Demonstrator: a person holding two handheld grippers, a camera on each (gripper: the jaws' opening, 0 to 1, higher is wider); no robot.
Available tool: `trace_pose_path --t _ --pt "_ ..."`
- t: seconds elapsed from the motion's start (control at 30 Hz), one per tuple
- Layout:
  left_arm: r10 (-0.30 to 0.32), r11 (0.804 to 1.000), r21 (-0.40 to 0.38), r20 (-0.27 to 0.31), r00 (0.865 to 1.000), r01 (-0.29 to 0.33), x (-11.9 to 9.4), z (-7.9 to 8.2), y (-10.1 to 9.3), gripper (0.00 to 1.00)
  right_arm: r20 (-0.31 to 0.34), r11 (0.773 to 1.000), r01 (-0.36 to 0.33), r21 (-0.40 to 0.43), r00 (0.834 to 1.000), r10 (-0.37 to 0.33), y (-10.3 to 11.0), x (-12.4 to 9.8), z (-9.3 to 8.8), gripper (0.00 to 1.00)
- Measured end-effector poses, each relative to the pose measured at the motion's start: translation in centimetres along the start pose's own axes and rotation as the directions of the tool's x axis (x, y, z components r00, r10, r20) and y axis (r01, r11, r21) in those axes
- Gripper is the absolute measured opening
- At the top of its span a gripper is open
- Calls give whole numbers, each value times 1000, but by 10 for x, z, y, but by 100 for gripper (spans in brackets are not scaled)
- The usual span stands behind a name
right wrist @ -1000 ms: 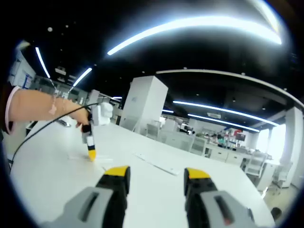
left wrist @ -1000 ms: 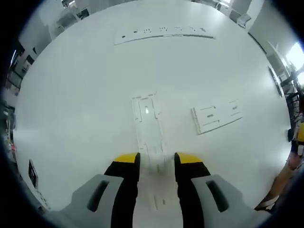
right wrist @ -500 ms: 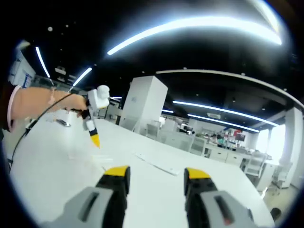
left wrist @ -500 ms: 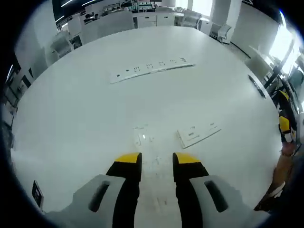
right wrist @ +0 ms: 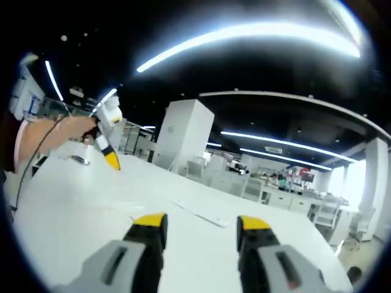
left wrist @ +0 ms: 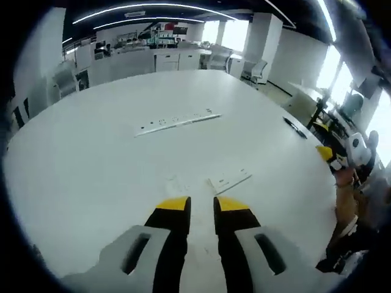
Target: Locate the socket holder cover, grip the socket holder cover, clip it into the socket holder slot.
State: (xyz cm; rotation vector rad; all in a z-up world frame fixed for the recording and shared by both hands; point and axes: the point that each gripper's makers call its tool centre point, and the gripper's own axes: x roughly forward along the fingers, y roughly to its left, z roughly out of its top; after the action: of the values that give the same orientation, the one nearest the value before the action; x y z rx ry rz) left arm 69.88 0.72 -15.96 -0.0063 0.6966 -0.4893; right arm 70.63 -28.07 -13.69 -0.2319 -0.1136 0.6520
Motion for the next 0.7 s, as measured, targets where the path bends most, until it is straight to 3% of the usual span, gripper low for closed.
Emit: trace_pose_path --t 0.13,0.27,0.43,0.57,0.7 --pt "-89 996 20 53 995 88 -15 0 -10 10 8 1000 2 1 1000 -2 0 -1 2 47" --pt "-141 990 38 103 985 138 -30 -5 -16 7 3 1000 2 -11 1000 -2 1 0 2 47" --pt "-186 982 67 163 969 177 -42 -13 -22 3 4 1000 -4 -13 1000 4 5 0 4 47" --pt "-223 974 77 226 948 211 -48 -19 -25 3 4 1000 -11 -19 1000 11 10 0 5 47" --pt "-241 969 111 244 939 220 -45 -34 -26 3 -5 1000 -21 -23 1000 21 14 2 4 47"
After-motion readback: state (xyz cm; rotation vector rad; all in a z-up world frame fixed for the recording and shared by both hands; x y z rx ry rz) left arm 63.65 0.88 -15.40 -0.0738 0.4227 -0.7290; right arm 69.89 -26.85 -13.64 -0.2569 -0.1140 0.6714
